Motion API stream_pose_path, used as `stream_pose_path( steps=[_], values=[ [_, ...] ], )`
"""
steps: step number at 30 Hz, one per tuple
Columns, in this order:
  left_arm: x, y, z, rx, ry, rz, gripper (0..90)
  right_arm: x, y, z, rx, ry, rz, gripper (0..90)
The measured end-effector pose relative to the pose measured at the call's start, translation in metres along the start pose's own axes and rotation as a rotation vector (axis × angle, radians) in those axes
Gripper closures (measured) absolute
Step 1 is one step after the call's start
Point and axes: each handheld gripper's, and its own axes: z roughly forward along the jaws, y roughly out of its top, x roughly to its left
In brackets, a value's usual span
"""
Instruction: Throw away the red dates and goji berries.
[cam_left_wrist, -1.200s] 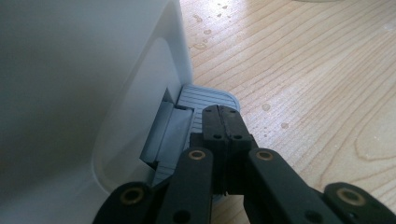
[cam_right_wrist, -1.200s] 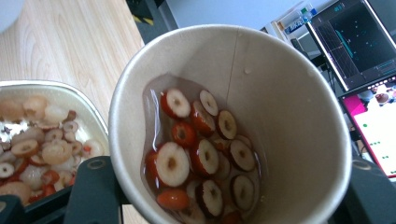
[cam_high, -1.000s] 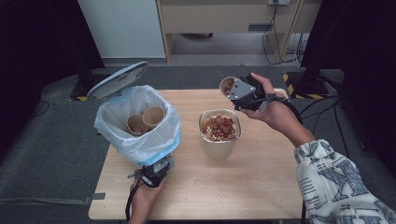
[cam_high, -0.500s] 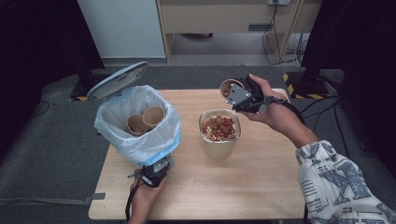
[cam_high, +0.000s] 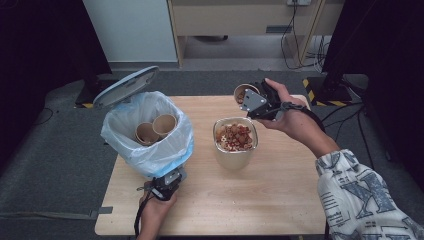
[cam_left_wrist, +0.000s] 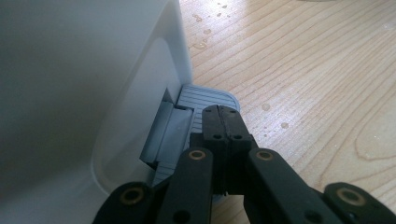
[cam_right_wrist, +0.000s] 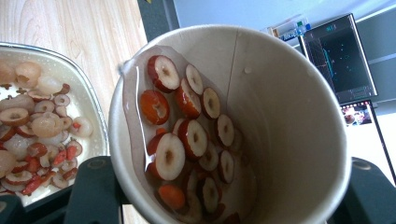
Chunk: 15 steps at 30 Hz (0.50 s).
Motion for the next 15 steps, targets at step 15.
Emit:
stream_pose_path(
  steps=[15],
  values=[
    [-0.0003, -0.0003, 0.0003, -0.003, 0.001, -0.003, 89.2, -0.0044, 0.0041, 0.0003, -0.004, -0.008, -0.008, 37.0]
  ],
)
